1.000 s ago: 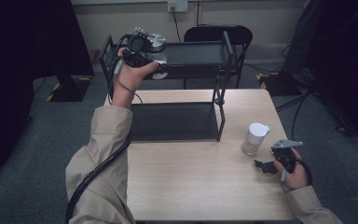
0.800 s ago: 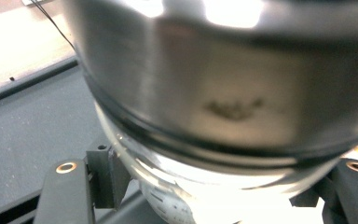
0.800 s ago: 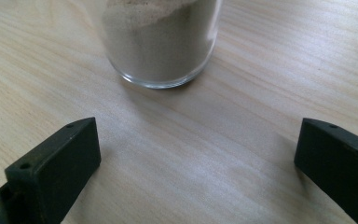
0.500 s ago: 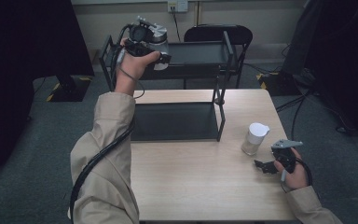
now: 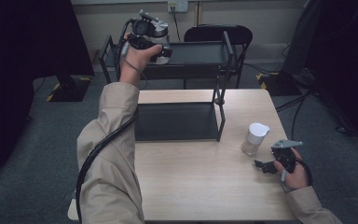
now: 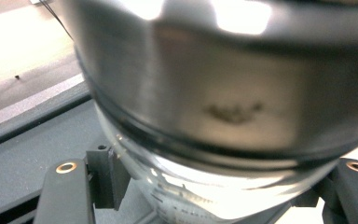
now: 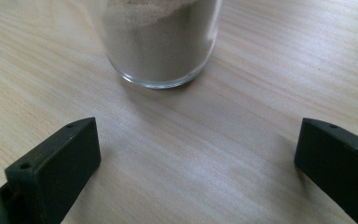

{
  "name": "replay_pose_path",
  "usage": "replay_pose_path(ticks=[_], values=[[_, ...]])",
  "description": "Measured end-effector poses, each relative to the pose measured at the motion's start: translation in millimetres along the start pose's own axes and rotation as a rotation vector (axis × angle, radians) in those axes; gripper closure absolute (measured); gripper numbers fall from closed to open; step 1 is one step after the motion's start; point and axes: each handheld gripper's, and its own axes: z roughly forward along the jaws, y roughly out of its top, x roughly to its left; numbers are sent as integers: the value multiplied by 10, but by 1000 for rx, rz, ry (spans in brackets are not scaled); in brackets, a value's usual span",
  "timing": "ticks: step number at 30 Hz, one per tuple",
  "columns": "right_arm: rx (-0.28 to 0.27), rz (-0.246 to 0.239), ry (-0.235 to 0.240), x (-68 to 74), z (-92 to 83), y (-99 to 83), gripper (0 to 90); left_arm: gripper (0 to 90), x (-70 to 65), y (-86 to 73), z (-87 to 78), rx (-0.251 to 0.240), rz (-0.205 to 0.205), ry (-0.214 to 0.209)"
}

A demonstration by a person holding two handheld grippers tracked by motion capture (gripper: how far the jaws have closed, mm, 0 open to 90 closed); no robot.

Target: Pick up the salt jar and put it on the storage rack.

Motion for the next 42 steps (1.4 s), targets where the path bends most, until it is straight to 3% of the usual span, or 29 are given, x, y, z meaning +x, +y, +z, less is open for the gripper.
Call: replay_pose_path(ticks=[19,42], values=[[0,0,0,0,0,-1,0,307,5,70,240,30,-21,27],[0,0,0,0,0,0,0,303,-19,20,266,11,-55,40]])
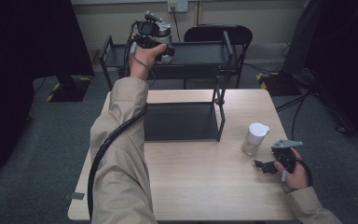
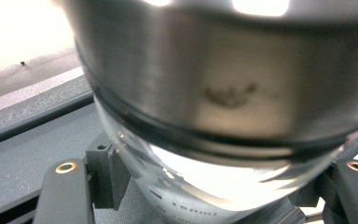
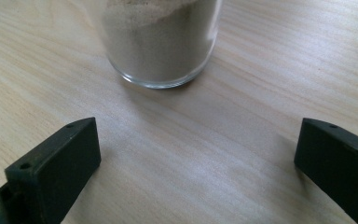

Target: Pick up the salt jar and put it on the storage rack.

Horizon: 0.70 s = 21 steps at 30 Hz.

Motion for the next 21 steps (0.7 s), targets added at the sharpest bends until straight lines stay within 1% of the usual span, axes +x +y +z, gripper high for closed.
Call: replay_pose_path(ticks=[1,3,4,6,7,8,10,12,13,16,17,19,21], values=[[0,0,0,0,0,0,0,285,-12,2,-4,1,-2,5],[0,0,0,0,0,0,0,222,-40,8,-25,1,-25,24],[0,1,0,1,0,0,0,182,-46,1,-36,-6,-35,27],[0,-1,0,0,0,0,0,150,-44,-12,-74,-16,-49,22],[0,-1,0,-1,0,0,0,118,-52,-20,-92,-22,-52,22],[0,-1,0,-1,0,0,0,118,-63,-25,-107,-24,-53,25],[0,-1,0,0,0,0,0,74,-69,-41,-138,-27,-61,22],[0,-1,0,0,0,0,0,65,-88,-70,-166,-33,-70,27],[0,-1,0,0,0,0,0,35,-95,-106,-198,-44,-79,24],[0,-1,0,0,0,0,0,27,-109,-150,-234,-58,-89,29],[0,-1,0,0,0,0,0,10,-111,-167,-248,-60,-94,28],[0,-1,0,0,0,0,0,6,-133,-206,-279,-67,-102,35],[0,-1,0,0,0,-1,0,8,-141,-256,-315,-78,-106,33]])
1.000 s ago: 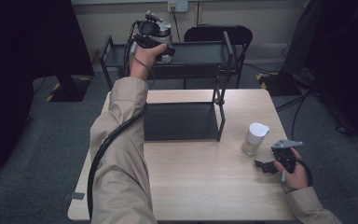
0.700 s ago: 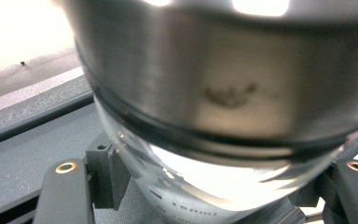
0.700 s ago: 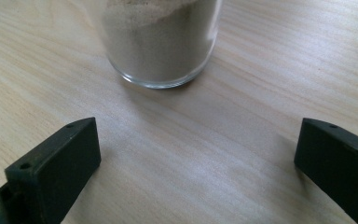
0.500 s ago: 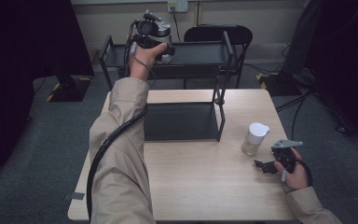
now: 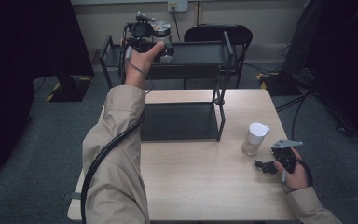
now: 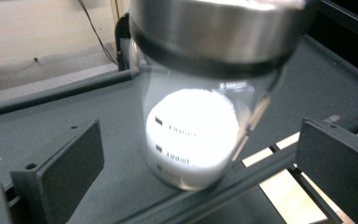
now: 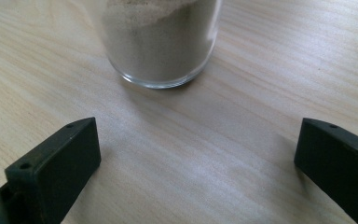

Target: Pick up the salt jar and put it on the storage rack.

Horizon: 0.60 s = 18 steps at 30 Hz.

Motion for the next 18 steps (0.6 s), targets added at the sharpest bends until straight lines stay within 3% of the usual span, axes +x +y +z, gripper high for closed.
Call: replay_pose_path(ticks=[18], values=[[0,3,-3,8,-1,-2,0,21,-112,-352,-184,-18,-5,-20]])
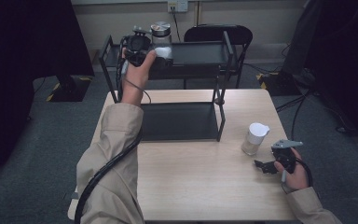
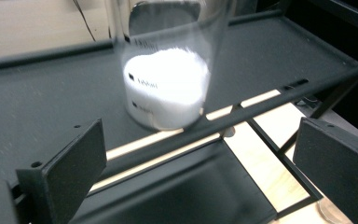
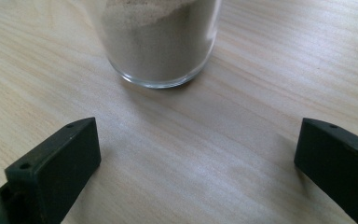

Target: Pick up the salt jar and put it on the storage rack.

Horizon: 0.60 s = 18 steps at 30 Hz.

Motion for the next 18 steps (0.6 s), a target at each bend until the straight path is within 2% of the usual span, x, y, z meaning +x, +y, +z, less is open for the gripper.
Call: replay_pose_path(ticks=[5,10,18], values=[[0,0,0,0,0,0,0,21,0,-127,-20,-6,3,-21],[0,0,0,1,0,0,0,20,19,-261,-54,-22,-14,-29],[0,1,0,1,0,0,0,19,21,-444,-49,-22,-14,-37]])
